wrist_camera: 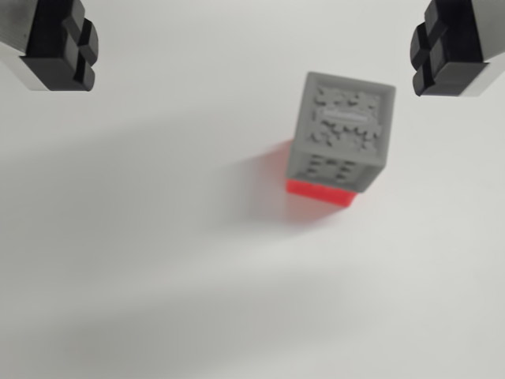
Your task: Destack cube
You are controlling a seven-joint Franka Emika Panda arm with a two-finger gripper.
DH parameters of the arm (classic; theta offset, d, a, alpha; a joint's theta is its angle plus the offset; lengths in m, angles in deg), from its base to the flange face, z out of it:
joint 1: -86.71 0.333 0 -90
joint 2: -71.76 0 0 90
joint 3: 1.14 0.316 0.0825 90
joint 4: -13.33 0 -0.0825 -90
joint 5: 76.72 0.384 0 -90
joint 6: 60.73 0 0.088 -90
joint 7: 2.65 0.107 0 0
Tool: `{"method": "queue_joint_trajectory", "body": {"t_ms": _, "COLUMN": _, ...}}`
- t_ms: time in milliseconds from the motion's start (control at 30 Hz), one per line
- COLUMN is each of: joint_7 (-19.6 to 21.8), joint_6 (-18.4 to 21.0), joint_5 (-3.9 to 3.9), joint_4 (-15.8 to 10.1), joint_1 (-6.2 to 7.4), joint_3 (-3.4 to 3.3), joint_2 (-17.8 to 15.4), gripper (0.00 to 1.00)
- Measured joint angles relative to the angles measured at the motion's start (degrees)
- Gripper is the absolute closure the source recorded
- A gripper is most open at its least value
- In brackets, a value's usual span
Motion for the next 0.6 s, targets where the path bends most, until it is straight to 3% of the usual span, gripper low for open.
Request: {"method": "queue_joint_trajectory", "body": {"t_ms": 600, "joint_7": 10.9, "joint_6": -9.3, "joint_5": 0.64, "joint_4": -6.8, "joint_1": 3.29, "joint_3": 1.33, "joint_2": 1.9, "gripper": 0.00}}
